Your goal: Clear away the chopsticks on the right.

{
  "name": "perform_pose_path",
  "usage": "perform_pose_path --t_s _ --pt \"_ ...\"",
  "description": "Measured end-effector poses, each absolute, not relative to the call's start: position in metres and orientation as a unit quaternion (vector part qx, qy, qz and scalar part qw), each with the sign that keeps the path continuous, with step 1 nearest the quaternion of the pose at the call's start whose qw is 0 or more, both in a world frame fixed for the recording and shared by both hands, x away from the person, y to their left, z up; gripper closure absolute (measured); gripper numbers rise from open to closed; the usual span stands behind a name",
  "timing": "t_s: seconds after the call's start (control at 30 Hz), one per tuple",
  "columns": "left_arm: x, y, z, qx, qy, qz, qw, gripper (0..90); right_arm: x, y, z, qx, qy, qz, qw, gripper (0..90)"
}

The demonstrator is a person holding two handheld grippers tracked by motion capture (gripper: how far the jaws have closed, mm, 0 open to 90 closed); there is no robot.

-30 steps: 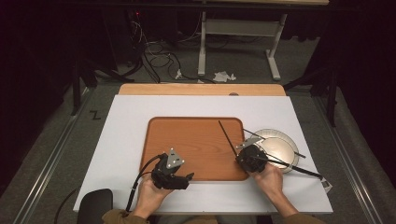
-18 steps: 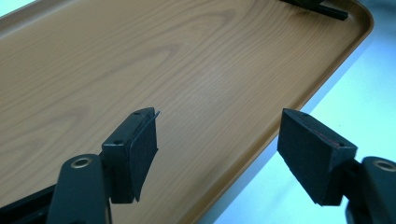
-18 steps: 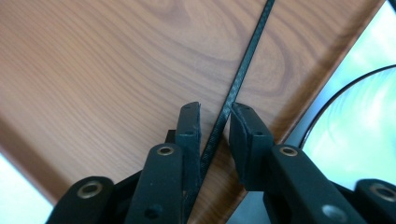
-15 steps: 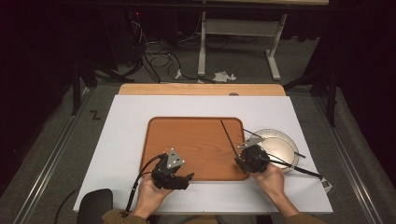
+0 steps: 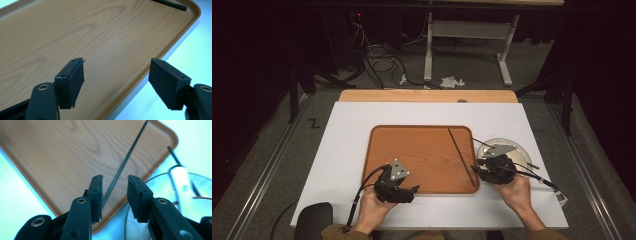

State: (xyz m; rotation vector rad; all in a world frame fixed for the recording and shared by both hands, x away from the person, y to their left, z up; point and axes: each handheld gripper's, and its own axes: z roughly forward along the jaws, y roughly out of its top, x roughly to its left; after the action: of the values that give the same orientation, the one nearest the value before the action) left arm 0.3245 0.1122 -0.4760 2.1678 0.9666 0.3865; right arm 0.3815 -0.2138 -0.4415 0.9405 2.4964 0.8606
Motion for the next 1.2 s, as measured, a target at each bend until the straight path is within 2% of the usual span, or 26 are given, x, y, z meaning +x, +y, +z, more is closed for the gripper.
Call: perform_pose_path --t_s 0.63,1.07,1.2 --pt "0.320 0.119 -0.477 0.834 0.390 0.153 0.358 28.6 0.395 -0.291 -0.408 0.398 0.829 0.338 0.200 70.2" --pt "0.320 0.121 -0.477 0.833 0.393 0.152 0.358 28.6 0.407 -0.344 -0.411 0.452 0.799 0.335 0.214 70.9" --pt "0.320 0.120 -0.478 0.834 0.392 0.152 0.357 28.7 0.409 -0.355 -0.415 0.469 0.789 0.340 0.205 71.3"
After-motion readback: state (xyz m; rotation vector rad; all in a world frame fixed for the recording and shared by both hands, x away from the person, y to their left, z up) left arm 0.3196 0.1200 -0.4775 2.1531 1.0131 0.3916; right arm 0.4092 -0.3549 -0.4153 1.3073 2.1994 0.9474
